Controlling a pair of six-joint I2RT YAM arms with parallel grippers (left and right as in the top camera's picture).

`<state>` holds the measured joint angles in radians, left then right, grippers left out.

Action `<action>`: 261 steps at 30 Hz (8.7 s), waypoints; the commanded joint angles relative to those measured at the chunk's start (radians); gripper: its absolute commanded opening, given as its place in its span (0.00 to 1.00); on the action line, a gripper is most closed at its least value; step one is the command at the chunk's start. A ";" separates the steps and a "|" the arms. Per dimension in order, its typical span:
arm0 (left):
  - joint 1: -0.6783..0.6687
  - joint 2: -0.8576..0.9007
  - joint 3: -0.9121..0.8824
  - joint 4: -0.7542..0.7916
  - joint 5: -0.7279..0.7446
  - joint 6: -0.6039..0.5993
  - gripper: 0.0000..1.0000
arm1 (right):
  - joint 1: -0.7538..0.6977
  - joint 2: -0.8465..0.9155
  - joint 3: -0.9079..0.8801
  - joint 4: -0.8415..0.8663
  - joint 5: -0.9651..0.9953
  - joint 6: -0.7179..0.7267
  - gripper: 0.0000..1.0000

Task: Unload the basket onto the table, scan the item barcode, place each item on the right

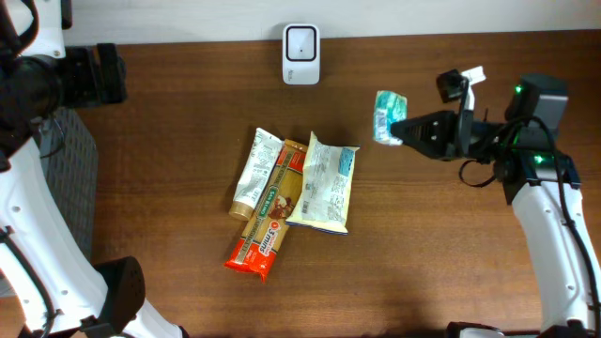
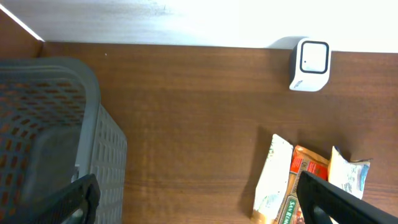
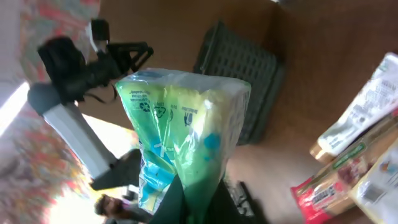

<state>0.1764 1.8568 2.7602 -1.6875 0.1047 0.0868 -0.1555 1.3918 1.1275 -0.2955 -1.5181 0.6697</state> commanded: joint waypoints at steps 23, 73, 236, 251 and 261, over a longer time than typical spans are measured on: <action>0.002 0.000 0.003 0.000 0.011 0.013 0.99 | 0.711 0.658 1.034 -0.440 1.918 -0.638 0.04; 0.002 0.000 0.003 0.000 0.011 0.013 0.99 | 0.146 0.518 0.535 -0.967 1.579 -0.372 0.04; 0.005 0.000 0.003 0.000 0.011 0.013 0.99 | 0.625 1.119 1.026 0.467 2.243 -1.900 0.04; 0.005 0.000 0.003 0.000 0.011 0.013 0.99 | 0.640 1.115 1.026 0.443 2.310 -1.915 0.04; 0.005 0.000 0.003 0.000 0.011 0.013 0.99 | 0.642 0.593 1.026 -0.304 2.342 -1.213 0.04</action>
<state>0.1764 1.8572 2.7602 -1.6905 0.1055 0.0872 0.4812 2.1323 2.1380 -0.4561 0.7895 -0.8551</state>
